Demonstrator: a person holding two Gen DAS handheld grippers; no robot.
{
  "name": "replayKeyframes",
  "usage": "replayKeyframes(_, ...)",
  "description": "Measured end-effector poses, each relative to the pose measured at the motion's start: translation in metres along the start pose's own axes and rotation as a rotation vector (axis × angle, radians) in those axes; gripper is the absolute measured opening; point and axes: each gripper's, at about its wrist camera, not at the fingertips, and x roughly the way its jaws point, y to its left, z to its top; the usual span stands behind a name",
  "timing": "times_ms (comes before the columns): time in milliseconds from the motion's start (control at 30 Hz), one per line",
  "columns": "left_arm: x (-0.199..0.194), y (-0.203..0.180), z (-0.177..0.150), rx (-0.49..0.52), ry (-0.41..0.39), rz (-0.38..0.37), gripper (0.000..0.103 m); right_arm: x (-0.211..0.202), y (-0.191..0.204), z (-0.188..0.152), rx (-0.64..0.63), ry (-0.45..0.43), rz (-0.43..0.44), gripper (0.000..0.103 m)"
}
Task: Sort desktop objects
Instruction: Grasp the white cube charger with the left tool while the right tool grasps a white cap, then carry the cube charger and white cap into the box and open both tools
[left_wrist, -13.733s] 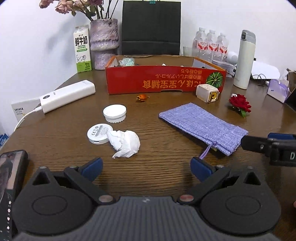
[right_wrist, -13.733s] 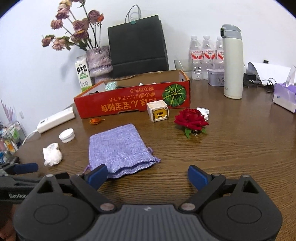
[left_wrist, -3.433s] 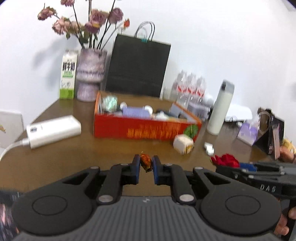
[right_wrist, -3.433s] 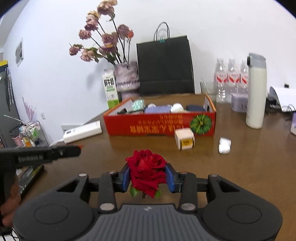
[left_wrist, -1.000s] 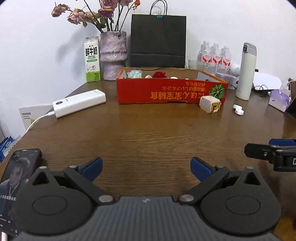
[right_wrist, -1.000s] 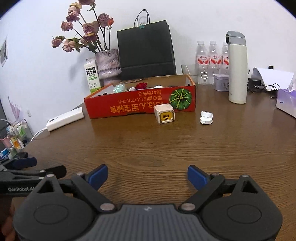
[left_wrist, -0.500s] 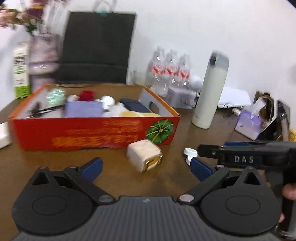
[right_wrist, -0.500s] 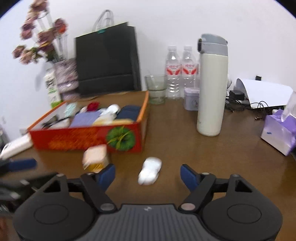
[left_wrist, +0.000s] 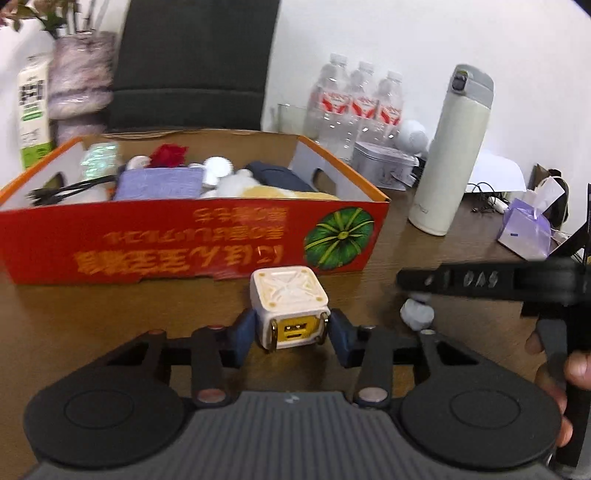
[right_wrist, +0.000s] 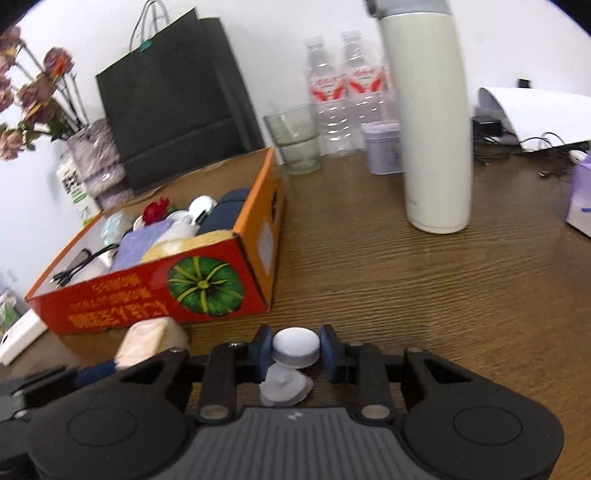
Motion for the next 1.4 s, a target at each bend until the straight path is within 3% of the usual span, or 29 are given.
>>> replayKeyframes(133, -0.057, 0.011, -0.019, 0.017, -0.049, 0.0, 0.04, -0.04, 0.03, -0.014, -0.052, -0.065, -0.01, 0.027)
replayKeyframes(200, -0.084, 0.023, -0.034, 0.001, -0.044, -0.022, 0.04, -0.061, 0.051, -0.035, -0.085, -0.073, 0.031, 0.027)
replayKeyframes(333, -0.128, 0.042, -0.068, -0.004, -0.035, 0.017, 0.04, -0.088, 0.081, -0.081, -0.144, -0.02, 0.129, 0.027)
replayKeyframes(433, -0.162, 0.048, -0.092, 0.018, -0.044, 0.043, 0.04, -0.101, 0.098, -0.109, -0.208, 0.026, 0.123, 0.027)
replayKeyframes(600, -0.188, 0.058, -0.114, -0.084, -0.017, 0.061, 0.04, -0.122, 0.118, -0.135, -0.281, 0.059, 0.105, 0.027)
replayKeyframes(667, -0.191, 0.057, -0.115, -0.077, -0.028, 0.048, 0.042, -0.128, 0.127, -0.14, -0.315, 0.057, 0.121, 0.027)
replayKeyframes(700, -0.192, 0.056, -0.115, -0.067, -0.031, 0.051, 0.043, -0.131, 0.13, -0.142, -0.333, 0.051, 0.118, 0.03)
replayKeyframes(733, -0.192, 0.054, -0.114, -0.059, -0.04, 0.056, 0.046, -0.134, 0.133, -0.145, -0.346, 0.05, 0.106, 0.039)
replayKeyframes(833, -0.191, 0.053, -0.109, -0.032, -0.065, 0.058, 0.064, -0.142, 0.134, -0.148, -0.363, 0.035, 0.099, 0.048)
replayKeyframes(900, -0.186, 0.052, -0.107, -0.004, -0.075, 0.053, 0.067, -0.142, 0.133, -0.149, -0.361, 0.047, 0.099, 0.048)
replayKeyframes(967, -0.178, 0.05, -0.105, 0.016, -0.053, 0.04, 0.059, -0.136, 0.132, -0.15, -0.358, 0.063, 0.093, 0.046)
replayKeyframes(1033, -0.172, 0.055, -0.105, -0.016, -0.014, 0.009, 0.042, -0.135, 0.133, -0.151, -0.377, 0.054, 0.08, 0.027)
replayKeyframes(1233, -0.176, 0.061, -0.1, -0.074, -0.048, -0.029, 0.041, -0.134, 0.131, -0.132, -0.324, -0.038, 0.077, 0.027)
replayKeyframes(1400, -0.159, 0.072, -0.037, -0.089, -0.129, -0.08, 0.041, -0.127, 0.132, -0.067, -0.306, -0.169, 0.105, 0.027)
